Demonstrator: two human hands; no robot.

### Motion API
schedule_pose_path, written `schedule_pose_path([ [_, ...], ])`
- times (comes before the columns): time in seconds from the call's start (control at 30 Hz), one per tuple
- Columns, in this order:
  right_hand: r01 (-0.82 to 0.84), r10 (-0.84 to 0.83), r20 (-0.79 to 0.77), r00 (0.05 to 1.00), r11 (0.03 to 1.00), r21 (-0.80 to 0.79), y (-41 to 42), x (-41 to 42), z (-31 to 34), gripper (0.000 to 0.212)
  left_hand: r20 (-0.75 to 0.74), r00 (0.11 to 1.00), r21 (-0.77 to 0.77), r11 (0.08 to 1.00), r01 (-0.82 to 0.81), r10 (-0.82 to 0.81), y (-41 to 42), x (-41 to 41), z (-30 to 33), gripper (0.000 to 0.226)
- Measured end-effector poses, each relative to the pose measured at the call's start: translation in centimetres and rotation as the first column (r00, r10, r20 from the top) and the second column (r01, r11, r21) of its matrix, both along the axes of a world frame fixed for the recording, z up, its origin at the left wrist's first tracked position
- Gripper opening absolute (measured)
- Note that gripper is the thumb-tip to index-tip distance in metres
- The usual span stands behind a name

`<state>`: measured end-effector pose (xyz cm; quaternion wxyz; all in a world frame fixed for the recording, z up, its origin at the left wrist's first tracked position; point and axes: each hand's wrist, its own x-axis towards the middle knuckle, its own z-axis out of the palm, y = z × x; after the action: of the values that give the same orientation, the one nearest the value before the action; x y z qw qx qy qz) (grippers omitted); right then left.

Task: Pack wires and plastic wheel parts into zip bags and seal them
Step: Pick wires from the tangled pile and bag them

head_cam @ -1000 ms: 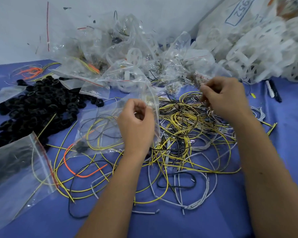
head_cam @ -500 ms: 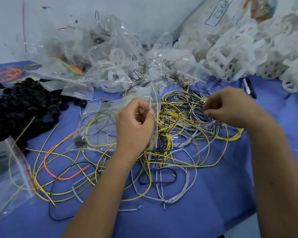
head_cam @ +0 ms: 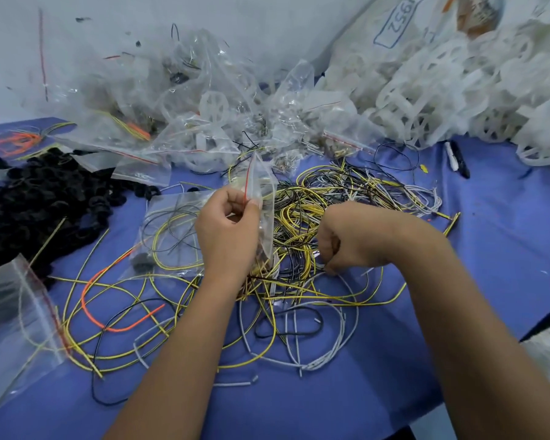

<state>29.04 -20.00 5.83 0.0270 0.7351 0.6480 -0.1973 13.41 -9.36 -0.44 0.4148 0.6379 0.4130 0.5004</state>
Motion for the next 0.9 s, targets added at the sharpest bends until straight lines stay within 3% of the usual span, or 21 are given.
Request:
schedule_pose_path([
  [0.27, 0.011, -0.012, -0.149, 0.989, 1.0, -0.005, 0.3, 1.9, 1.7, 0.012, -0.057, 0.998, -0.144, 0.99, -0.007, -0.001, 0.7, -0.2, -0.4, 0.006],
  [0.5, 0.084, -0.055, -0.178, 0.983, 0.983, 0.164, 0.9, 1.9, 2.7, 0.004, -0.056, 0.998, -0.154, 0.988, -0.01, 0.002, 0.5, -0.2, -0.3, 0.011],
  [0.63, 0.096, 0.022, -0.359, 0.933, 0.947, 0.306, 0.0, 2.8, 4.5, 0.012, -0.077, 0.997, -0.144, 0.99, -0.008, -0.003, 0.4, -0.2, -0.3, 0.008],
  [0.7, 0.176, 0.087, -0.532, 0.842, 0.889, 0.424, -0.1, 3.1, 5.2, 0.016, -0.088, 0.996, -0.15, 0.989, -0.014, 0.001, 0.4, -0.2, -0.2, 0.008],
  [0.8, 0.418, 0.149, -0.762, 0.63, 0.762, 0.494, 1.3, 2.6, 5.1, 0.016, -0.087, 0.996, -0.138, 0.99, -0.025, 0.013, 0.2, -0.2, -0.1, 0.008],
  [0.87, 0.591, 0.151, -0.886, 0.438, 0.695, 0.41, 2.9, 1.4, 4.3, 0.017, -0.061, 0.998, -0.112, 0.993, -0.038, 0.032, 0.0, -0.1, -0.1, 0.009],
  [0.9, 0.652, 0.163, -0.942, 0.294, 0.686, 0.323, 3.7, 0.6, 3.9, 0.018, -0.046, 0.998, -0.088, 0.995, -0.053, 0.049, -0.1, 0.0, 0.0, 0.011],
])
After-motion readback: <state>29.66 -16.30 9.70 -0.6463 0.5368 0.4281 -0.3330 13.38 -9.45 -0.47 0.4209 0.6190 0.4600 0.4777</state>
